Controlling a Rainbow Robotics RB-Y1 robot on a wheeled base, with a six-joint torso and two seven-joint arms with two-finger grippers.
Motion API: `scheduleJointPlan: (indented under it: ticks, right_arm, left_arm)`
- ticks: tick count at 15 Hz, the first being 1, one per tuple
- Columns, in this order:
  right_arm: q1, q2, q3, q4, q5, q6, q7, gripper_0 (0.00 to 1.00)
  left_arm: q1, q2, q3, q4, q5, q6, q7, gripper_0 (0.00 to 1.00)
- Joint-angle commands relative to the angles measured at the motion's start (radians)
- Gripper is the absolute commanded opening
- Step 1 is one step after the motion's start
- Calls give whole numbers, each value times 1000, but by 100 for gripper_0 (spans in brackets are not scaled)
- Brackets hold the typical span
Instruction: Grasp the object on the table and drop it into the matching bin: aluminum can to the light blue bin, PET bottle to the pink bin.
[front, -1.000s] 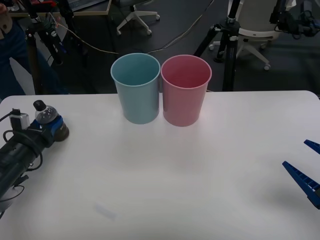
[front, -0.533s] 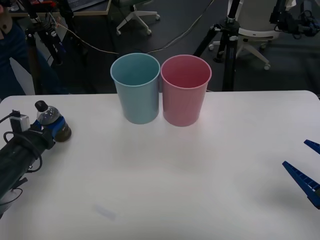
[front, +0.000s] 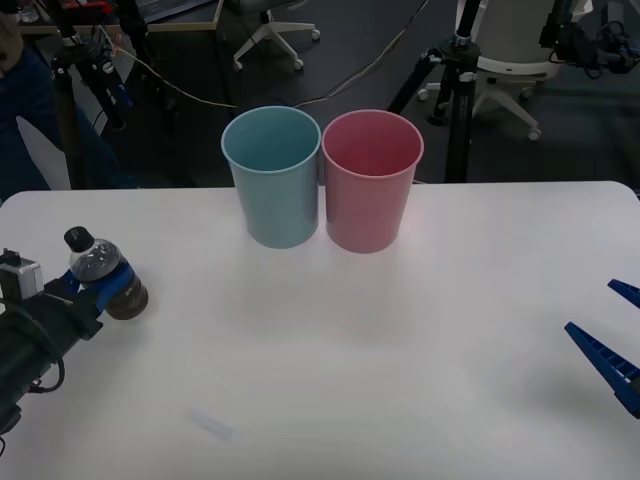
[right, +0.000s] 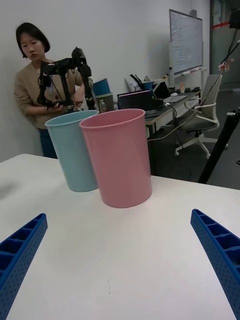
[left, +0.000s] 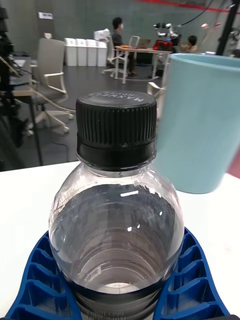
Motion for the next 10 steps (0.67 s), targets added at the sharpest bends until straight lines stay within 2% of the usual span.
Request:
scheduleJointPlan:
  ticks: [1,5,10]
  right_arm:
    - [0,0,0,0,0,0,0,100]
    - [0,0,0,0,0,0,0,100]
    - [0,0,0,0,0,0,0,100]
  left_arm:
    - [98,15,-1,-158,-58,-23,135,0]
    - [221,85,2,-367,-72,-43,248,0]
    - [235,143,19,-505,-64,-77,273,0]
